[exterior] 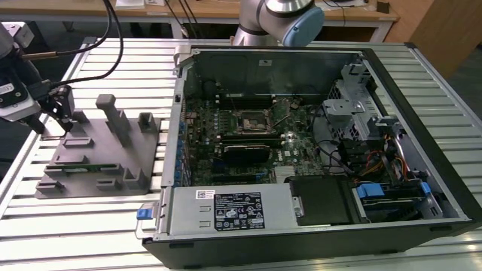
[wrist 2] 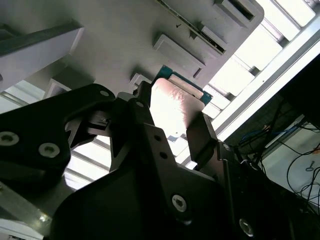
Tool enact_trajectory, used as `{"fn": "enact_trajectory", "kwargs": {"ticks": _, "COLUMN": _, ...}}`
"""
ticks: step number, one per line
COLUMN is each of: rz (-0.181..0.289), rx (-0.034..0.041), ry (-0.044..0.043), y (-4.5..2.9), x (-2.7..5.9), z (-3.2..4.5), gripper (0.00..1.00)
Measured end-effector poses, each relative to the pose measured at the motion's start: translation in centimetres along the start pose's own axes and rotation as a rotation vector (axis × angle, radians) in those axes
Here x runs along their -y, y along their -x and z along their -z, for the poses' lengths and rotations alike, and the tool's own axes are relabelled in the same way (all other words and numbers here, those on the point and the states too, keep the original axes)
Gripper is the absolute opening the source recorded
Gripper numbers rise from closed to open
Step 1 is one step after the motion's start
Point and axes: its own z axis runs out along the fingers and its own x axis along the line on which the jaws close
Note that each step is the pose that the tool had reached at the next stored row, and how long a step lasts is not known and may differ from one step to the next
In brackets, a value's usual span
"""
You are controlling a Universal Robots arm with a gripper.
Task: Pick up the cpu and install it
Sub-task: 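Pick up the cpu and move it towards the insertion slot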
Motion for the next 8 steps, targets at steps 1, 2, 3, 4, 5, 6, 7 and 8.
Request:
{"fn": "enact_trajectory", "kwargs": {"ticks": 1, "rz": 0.000, "rx": 0.0000, "ry": 0.0000, "y": 0.00, "x": 0.00, "z": 0.06, "gripper": 0.53}}
{"fn": "enact_trajectory", "kwargs": {"ticks": 2, "rz": 0.000, "rx": 0.0001, "ry": 0.0000, "y": -0.01, "x": -0.01, "z": 0.13, "gripper": 0.53}}
{"fn": "enact_trajectory", "kwargs": {"ticks": 3, "rz": 0.000, "rx": 0.0003, "ry": 0.0000, "y": -0.01, "x": -0.01, "z": 0.19, "gripper": 0.53}}
{"fn": "enact_trajectory", "kwargs": {"ticks": 4, "rz": 0.000, "rx": 0.0002, "ry": -0.0001, "y": -0.02, "x": -0.02, "z": 0.26, "gripper": 0.53}}
{"fn": "enact_trajectory", "kwargs": {"ticks": 5, "rz": 0.000, "rx": 0.0004, "ry": 0.0000, "y": -0.02, "x": -0.02, "z": 0.32, "gripper": 0.53}}
{"fn": "enact_trajectory", "kwargs": {"ticks": 6, "rz": 0.000, "rx": 0.0004, "ry": 0.0000, "y": -0.03, "x": -0.03, "z": 0.38, "gripper": 0.53}}
{"fn": "enact_trajectory", "kwargs": {"ticks": 7, "rz": 0.000, "rx": 0.0004, "ry": -0.0001, "y": -0.03, "x": -0.03, "z": 0.45, "gripper": 0.53}}
{"fn": "enact_trajectory", "kwargs": {"ticks": 8, "rz": 0.000, "rx": 0.0005, "ry": -0.0001, "y": -0.04, "x": -0.04, "z": 0.50, "gripper": 0.53}}
